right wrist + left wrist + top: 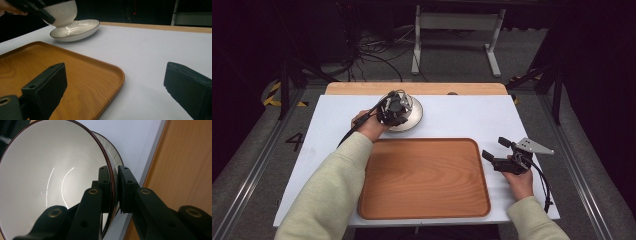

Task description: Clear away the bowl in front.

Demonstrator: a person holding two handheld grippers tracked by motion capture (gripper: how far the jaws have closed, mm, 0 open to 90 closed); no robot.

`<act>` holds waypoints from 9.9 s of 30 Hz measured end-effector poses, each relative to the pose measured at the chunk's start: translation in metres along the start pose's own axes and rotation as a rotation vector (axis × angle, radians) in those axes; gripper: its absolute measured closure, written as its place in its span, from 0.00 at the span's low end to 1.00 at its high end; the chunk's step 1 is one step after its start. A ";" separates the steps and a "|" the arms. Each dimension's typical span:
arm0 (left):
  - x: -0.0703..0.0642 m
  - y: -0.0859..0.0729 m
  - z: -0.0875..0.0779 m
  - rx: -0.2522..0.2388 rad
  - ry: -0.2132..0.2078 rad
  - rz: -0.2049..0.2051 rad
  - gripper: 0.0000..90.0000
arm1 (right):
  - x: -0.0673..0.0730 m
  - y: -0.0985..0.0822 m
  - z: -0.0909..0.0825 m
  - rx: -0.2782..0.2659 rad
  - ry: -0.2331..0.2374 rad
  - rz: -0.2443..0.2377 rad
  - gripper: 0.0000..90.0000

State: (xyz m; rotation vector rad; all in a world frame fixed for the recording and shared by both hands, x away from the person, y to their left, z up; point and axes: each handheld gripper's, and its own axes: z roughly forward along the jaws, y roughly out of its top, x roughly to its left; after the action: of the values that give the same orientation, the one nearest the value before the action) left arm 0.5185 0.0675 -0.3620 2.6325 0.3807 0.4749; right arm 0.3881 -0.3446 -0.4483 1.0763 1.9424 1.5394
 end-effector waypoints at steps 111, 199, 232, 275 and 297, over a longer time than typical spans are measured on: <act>-0.146 0.007 -0.043 -0.063 -0.311 0.256 0.91 | -0.001 -0.001 0.000 -0.011 -0.014 0.004 0.01; -0.119 -0.077 -0.083 -0.330 -0.229 -0.149 0.29 | -0.002 -0.001 0.003 -0.023 0.039 0.002 0.02; -0.110 -0.160 -0.090 -0.540 -0.119 -0.385 0.16 | -0.002 -0.001 0.001 -0.017 0.043 0.002 0.02; -0.116 -0.229 -0.054 -0.760 0.045 -0.610 0.17 | -0.002 0.000 0.001 -0.020 0.034 -0.002 0.01; -0.109 -0.237 -0.040 -0.692 0.064 -0.691 0.18 | 0.006 0.001 -0.001 -0.031 0.036 -0.101 0.00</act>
State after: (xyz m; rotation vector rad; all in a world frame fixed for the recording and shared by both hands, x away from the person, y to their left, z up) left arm 0.3604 0.2506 -0.4665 1.6862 0.9106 0.3630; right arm 0.3841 -0.3408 -0.4460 0.9287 1.9585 1.5393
